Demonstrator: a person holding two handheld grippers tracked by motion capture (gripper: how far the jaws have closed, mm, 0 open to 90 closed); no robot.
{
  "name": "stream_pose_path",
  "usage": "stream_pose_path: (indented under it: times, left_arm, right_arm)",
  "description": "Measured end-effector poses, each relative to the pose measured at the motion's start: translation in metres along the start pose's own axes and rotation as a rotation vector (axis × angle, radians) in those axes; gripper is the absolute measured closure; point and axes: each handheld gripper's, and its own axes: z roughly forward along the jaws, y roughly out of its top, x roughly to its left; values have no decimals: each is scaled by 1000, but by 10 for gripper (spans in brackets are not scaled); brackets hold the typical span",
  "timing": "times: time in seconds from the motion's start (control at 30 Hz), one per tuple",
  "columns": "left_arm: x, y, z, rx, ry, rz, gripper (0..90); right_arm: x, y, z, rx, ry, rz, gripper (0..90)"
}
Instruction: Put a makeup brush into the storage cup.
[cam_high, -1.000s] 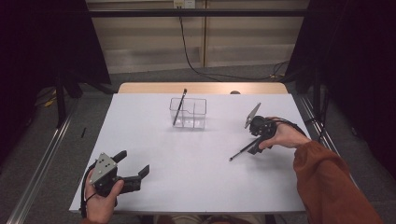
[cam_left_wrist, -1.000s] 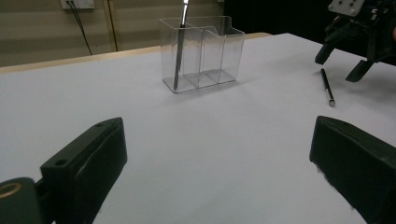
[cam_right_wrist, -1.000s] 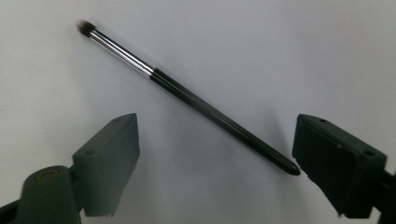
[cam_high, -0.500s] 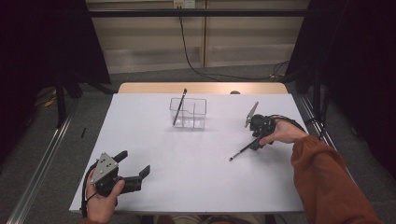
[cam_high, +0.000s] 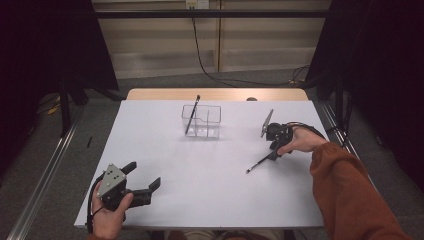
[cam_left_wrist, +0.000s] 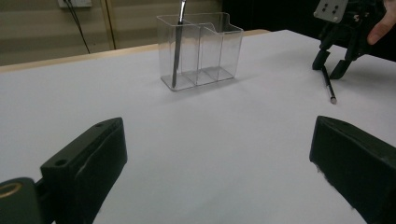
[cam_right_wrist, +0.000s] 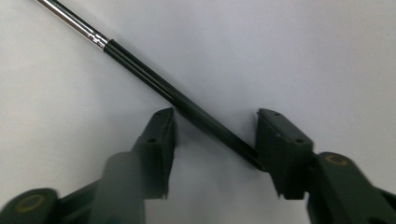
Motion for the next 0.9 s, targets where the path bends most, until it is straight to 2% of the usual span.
stream_pose_path:
  times: [0.37,0.43,0.5,0.53,0.6,0.63,0.7,0.9]
  left_arm:
    - [0,0,1,14,4,15,41]
    - [0,0,0,12,4,10,41]
    - [0,0,0,12,4,9,41]
    - [0,0,0,11,4,7,41]
    - [1,0,0,16,2,15,41]
    - [1,1,1,12,2,12,41]
    - [1,1,1,10,4,8,41]
    - [0,0,2,16,-1,5,41]
  right_arm:
    - [5,0,-2,10,14,-16,719]
    - [4,1,-1,5,11,-33,734]
    - [6,1,-2,19,22,-13,749]
    - [5,1,-1,5,17,-32,756]
    - [4,1,-2,11,21,-27,773]
    - [5,1,-2,21,27,-4,791]
    - [4,3,-2,27,30,-7,848]
    - [5,1,-2,16,27,4,849]
